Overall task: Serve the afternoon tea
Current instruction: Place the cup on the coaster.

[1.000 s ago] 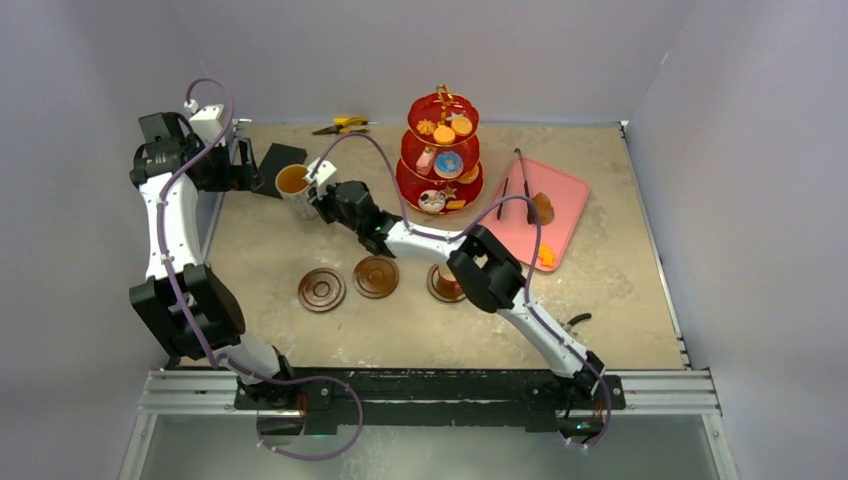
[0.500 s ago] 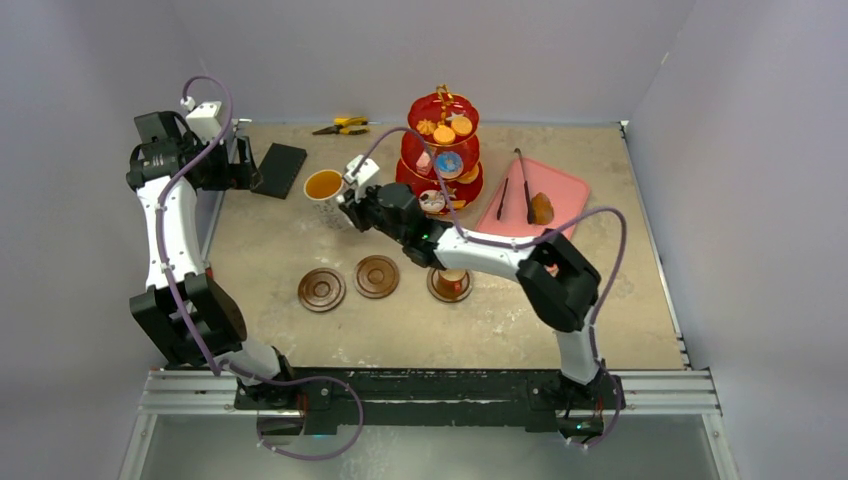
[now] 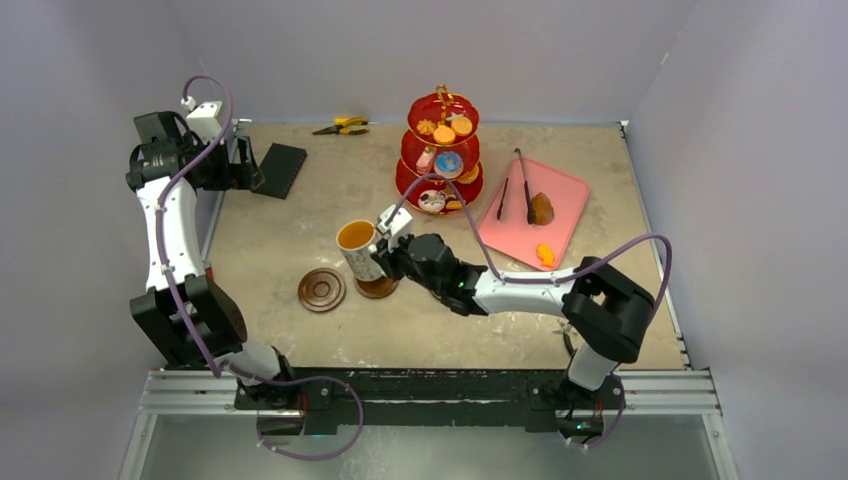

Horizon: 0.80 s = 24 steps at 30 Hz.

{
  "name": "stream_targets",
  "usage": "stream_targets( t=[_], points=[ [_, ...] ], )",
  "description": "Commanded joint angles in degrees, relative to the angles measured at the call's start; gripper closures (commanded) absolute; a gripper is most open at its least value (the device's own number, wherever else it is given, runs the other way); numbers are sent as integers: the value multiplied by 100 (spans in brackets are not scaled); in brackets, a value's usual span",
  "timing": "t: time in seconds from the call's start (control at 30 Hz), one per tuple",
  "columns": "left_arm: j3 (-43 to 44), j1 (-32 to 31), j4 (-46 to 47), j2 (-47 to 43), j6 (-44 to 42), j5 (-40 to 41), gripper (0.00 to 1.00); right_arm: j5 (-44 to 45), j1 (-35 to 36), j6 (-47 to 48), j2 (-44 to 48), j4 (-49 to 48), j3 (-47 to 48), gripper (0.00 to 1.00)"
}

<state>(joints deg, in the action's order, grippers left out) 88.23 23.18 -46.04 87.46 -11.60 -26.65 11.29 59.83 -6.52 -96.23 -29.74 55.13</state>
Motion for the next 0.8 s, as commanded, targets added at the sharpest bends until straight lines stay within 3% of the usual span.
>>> stream_targets(
  t=[0.0,0.47,0.77],
  points=[
    [-34,45,1,-247,-32,-230,3,326,97,-312,537,-1352,-271,100],
    [-48,41,17,-229,-30,-235,3,727,404,-377,964,-1876,-1248,100],
    [-42,45,10,-225,-35,-218,3,553,481,-463,492,-2558,-1673,100]
  ],
)
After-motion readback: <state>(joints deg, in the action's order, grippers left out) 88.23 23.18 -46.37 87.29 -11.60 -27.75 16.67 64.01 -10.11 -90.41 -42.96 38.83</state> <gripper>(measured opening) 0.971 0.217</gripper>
